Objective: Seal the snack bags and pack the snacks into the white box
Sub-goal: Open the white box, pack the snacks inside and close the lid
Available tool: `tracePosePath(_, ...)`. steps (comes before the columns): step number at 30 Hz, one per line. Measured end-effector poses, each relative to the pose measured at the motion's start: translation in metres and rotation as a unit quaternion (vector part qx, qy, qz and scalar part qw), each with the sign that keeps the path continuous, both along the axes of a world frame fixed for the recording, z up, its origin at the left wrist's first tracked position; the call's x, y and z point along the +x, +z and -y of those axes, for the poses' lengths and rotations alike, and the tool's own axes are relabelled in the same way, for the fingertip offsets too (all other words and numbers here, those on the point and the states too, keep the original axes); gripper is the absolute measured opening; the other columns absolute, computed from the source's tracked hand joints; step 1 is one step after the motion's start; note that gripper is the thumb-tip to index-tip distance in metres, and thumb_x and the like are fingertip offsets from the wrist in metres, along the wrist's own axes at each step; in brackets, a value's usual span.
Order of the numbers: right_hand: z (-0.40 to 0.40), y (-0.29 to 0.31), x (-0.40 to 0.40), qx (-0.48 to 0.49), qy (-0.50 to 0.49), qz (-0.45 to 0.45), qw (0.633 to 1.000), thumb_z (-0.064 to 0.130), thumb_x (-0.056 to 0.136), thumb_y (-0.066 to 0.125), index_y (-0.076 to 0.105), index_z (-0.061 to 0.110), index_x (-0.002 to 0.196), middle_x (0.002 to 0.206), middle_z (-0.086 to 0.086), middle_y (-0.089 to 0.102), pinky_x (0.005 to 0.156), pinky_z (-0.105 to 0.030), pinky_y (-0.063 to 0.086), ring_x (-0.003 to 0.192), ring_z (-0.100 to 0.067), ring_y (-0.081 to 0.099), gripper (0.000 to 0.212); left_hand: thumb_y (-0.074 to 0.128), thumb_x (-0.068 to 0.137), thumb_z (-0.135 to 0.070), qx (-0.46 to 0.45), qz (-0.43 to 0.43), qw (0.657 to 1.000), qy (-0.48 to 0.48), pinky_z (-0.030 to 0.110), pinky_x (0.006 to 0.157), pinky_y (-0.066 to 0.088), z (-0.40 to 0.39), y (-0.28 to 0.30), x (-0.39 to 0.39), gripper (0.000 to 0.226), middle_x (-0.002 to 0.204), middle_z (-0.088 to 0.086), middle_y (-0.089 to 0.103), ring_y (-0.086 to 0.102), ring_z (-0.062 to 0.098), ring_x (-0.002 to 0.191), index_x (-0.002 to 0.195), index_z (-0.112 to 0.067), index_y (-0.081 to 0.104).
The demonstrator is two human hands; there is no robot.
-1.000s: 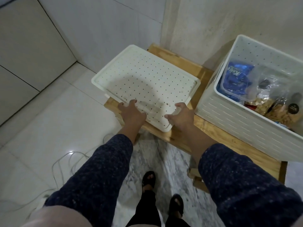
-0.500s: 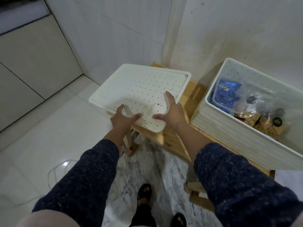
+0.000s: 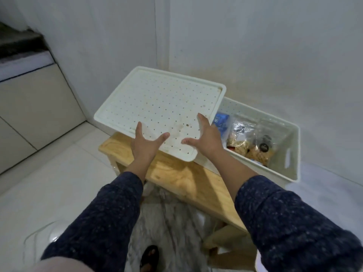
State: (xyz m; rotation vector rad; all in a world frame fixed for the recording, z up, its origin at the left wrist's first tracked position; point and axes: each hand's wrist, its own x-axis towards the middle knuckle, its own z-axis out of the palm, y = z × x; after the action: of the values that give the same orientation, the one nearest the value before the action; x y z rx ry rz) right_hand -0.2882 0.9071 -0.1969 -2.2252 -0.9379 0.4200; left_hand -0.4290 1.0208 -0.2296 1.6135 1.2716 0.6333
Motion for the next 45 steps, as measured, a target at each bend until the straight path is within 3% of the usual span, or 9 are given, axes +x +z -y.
tracePosePath(7, 0.138, 0.009, 0.071, -0.061, -0.059, 0.011, 0.996, 0.057, 0.062, 0.077, 0.015, 0.023, 0.148, 0.154, -0.014, 0.024, 0.112, -0.044, 0.028, 0.141, -0.032, 0.025, 0.111, 0.074, 0.065, -0.059, -0.019, -0.002, 0.998, -0.063, 0.040, 0.107, 0.033, 0.123, 0.006, 0.087, 0.110, 0.155, 0.008, 0.025, 0.024, 0.029, 0.142, 0.150, -0.026, 0.012)
tracePosePath(14, 0.220, 0.000, 0.117, -0.080, -0.075, 0.000, 0.994, 0.053, 0.067, 0.076, 0.015, 0.017, 0.149, 0.153, -0.009, 0.029, 0.113, -0.038, 0.026, 0.142, -0.028, 0.024, 0.108, 0.076, 0.065, -0.056, -0.031, -0.020, 0.996, -0.077, 0.039, 0.101, 0.039, 0.201, 0.005, 0.136, 0.109, 0.149, 0.017, 0.024, 0.032, 0.031, 0.135, 0.149, -0.032, 0.011)
tracePosePath(25, 0.240, -0.002, 0.159, -0.087, -0.070, -0.047, 0.993, 0.046, 0.069, 0.077, 0.020, 0.018, 0.148, 0.154, -0.003, 0.028, 0.115, -0.034, 0.022, 0.144, -0.023, 0.022, 0.102, 0.077, 0.067, -0.052, -0.046, -0.065, 0.996, -0.049, 0.044, 0.107, 0.031, 0.233, 0.006, 0.184, 0.113, 0.151, 0.021, -0.008, 0.016, 0.037, 0.139, 0.149, -0.031, 0.002)
tracePosePath(33, 0.242, -0.001, 0.173, -0.161, -0.068, -0.006, 0.985, 0.052, 0.073, 0.070, 0.020, 0.014, 0.147, 0.151, -0.011, 0.032, 0.112, -0.038, 0.024, 0.142, -0.029, 0.019, 0.097, 0.075, 0.069, -0.052, -0.053, -0.064, 0.995, -0.061, 0.042, 0.116, 0.021, 0.243, -0.001, 0.198, 0.115, 0.148, 0.019, -0.034, -0.001, 0.035, 0.145, 0.149, -0.031, -0.004)
tracePosePath(36, 0.243, 0.000, 0.174, -0.177, -0.078, -0.005, 0.981, 0.051, 0.076, 0.068, 0.026, 0.012, 0.145, 0.145, -0.016, 0.036, 0.107, -0.038, 0.029, 0.138, -0.030, 0.021, 0.090, 0.075, 0.069, -0.051, -0.057, -0.065, 0.995, -0.054, 0.040, 0.116, 0.018, 0.247, -0.001, 0.204, 0.115, 0.147, 0.018, -0.037, -0.004, 0.035, 0.146, 0.150, -0.029, -0.004)
tracePosePath(41, 0.238, -0.009, 0.170, -0.135, -0.100, -0.052, 0.984, 0.043, 0.077, 0.071, 0.031, 0.012, 0.143, 0.139, -0.016, 0.026, 0.108, -0.038, 0.032, 0.133, -0.033, 0.034, 0.084, 0.075, 0.069, -0.053, -0.058, -0.069, 0.995, -0.043, 0.043, 0.119, 0.016, 0.243, -0.011, 0.207, 0.116, 0.147, 0.019, -0.037, -0.009, 0.034, 0.146, 0.149, -0.030, -0.006)
tracePosePath(43, 0.237, -0.015, 0.173, -0.124, -0.099, -0.068, 0.985, 0.046, 0.077, 0.070, 0.025, 0.016, 0.146, 0.143, -0.014, 0.021, 0.112, -0.040, 0.029, 0.137, -0.033, 0.028, 0.088, 0.074, 0.067, -0.057, -0.046, -0.083, 0.995, -0.037, 0.047, 0.119, 0.010, 0.242, -0.013, 0.208, 0.117, 0.146, 0.020, -0.038, -0.013, 0.035, 0.145, 0.149, -0.029, -0.006)
tracePosePath(45, 0.236, -0.020, 0.180, -0.174, -0.081, -0.033, 0.981, 0.057, 0.076, 0.065, 0.022, 0.025, 0.147, 0.150, -0.016, 0.012, 0.114, -0.045, 0.025, 0.141, -0.034, 0.017, 0.088, 0.070, 0.065, -0.064, -0.005, -0.136, 0.990, -0.031, 0.057, 0.115, 0.000, 0.241, -0.013, 0.211, 0.119, 0.145, 0.023, -0.039, -0.026, 0.037, 0.141, 0.150, -0.025, -0.004)
